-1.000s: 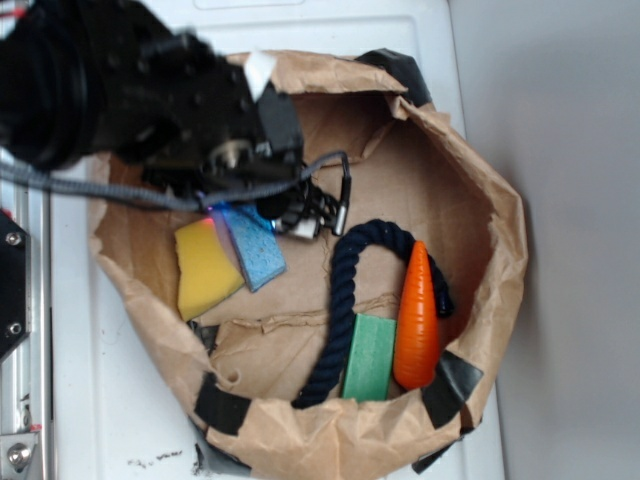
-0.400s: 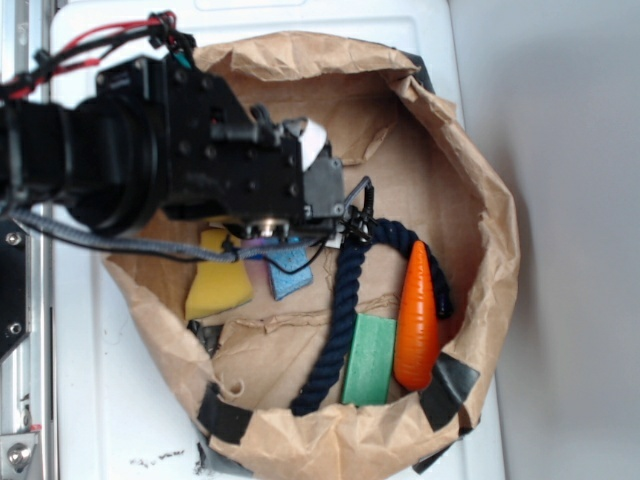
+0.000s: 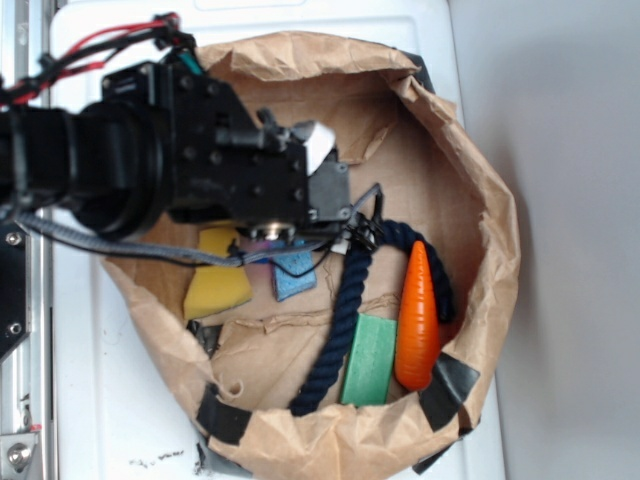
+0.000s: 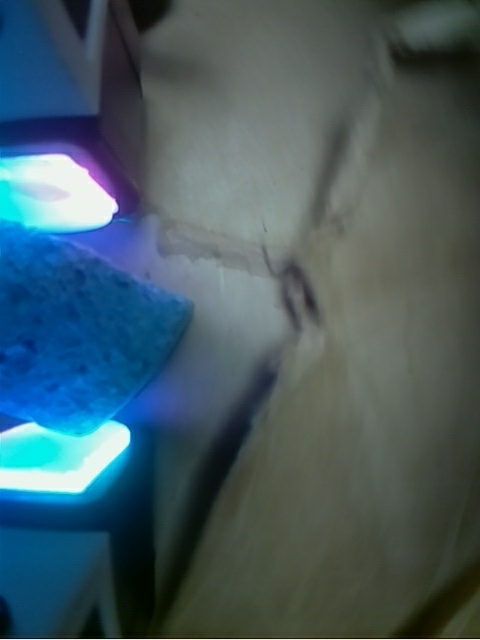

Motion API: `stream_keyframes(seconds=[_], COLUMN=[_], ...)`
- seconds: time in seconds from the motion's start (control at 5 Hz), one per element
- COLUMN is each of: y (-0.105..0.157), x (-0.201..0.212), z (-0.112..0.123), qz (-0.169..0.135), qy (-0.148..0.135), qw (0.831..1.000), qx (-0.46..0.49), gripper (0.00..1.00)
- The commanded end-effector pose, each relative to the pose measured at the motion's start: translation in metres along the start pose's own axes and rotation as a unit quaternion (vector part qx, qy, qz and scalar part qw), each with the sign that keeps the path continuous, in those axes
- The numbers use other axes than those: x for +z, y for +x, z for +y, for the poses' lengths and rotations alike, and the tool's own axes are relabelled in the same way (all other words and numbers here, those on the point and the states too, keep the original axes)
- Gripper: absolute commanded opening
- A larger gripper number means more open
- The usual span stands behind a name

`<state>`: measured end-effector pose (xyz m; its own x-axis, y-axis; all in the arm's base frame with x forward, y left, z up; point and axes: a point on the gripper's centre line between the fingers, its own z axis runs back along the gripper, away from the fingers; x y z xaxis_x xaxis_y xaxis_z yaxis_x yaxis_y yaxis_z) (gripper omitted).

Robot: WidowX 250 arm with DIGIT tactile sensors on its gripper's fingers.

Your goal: Grab the blue sponge.

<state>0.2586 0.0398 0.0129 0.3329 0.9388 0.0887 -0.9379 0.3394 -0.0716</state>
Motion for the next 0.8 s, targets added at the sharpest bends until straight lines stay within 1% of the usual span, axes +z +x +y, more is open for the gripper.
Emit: stream_keyframes(seconds=[0.0, 0.2, 0.4, 0.6], y=[0.055, 0.050, 0.038, 0.027], x=[0.082, 0.120, 0.134, 0.134], z=[0.004, 0.014, 0.018, 0.020], qz=[0.009, 0.005, 0.001, -0.047], qy=[-0.019, -0.034, -0.030, -0.053], qw=[0.993, 0.991, 0.990, 0.984], qx=[-0.117, -0.128, -0.138, -0.165], gripper=[0.00, 0.00, 0.00, 0.00])
